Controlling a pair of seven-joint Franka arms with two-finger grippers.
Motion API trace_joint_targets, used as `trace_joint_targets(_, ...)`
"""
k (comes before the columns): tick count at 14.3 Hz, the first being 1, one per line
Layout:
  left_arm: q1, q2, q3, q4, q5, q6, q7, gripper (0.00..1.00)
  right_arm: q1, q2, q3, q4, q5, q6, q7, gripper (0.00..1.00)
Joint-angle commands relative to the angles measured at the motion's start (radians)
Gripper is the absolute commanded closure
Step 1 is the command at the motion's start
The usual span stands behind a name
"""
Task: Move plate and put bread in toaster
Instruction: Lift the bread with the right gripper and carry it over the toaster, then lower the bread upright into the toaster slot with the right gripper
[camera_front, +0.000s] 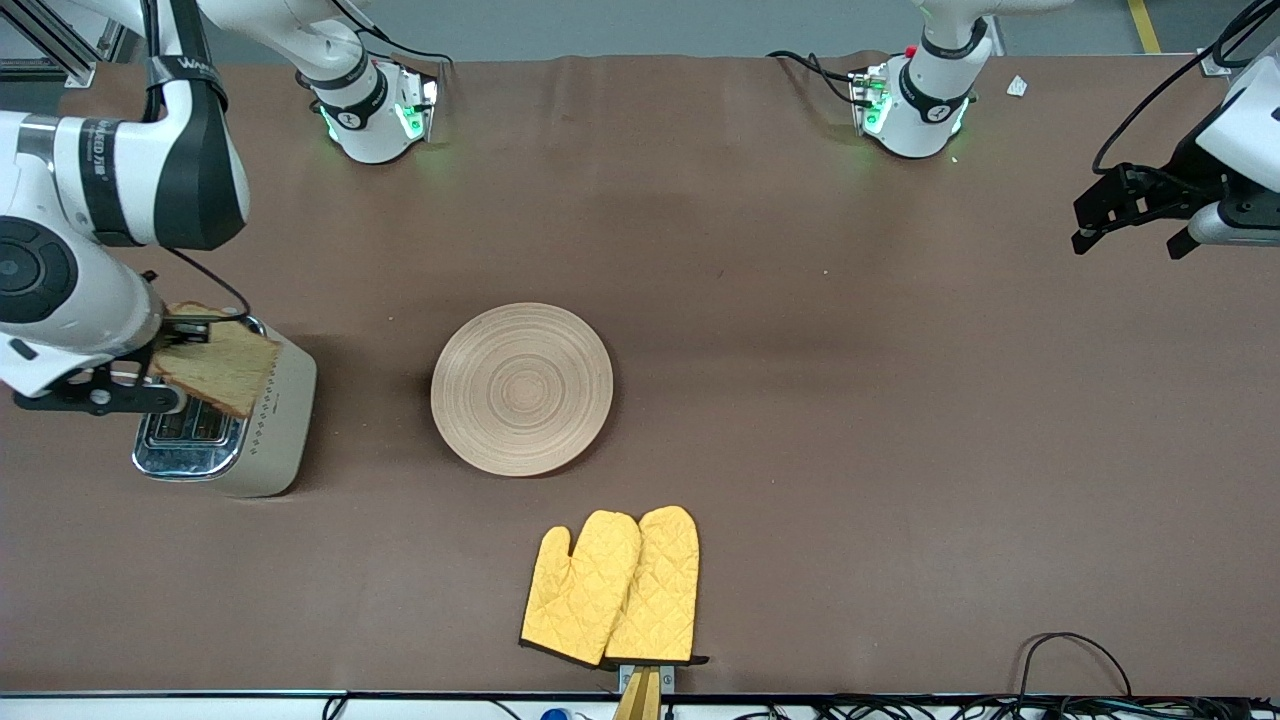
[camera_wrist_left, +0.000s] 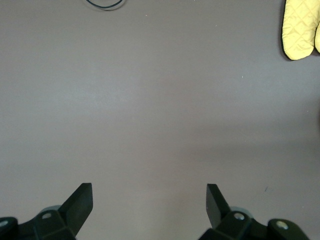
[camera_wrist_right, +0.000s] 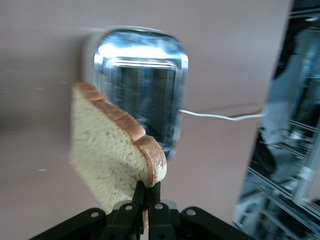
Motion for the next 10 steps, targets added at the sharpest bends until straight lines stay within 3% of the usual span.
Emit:
trace_joint_targets(1,-0.008,0.026,0.001,0.050,0.007,-0.017,-0.009,0.00,0.004,0.052,0.010,0.012,-0.094,-0.030,0.011,1.00)
trace_joint_targets(10,-0.005,0.029,0.001,0.051,0.007,-0.017,-0.007,0.00,-0.015,0.214,0.010,0.007,-0.201,0.094,0.063,1.00)
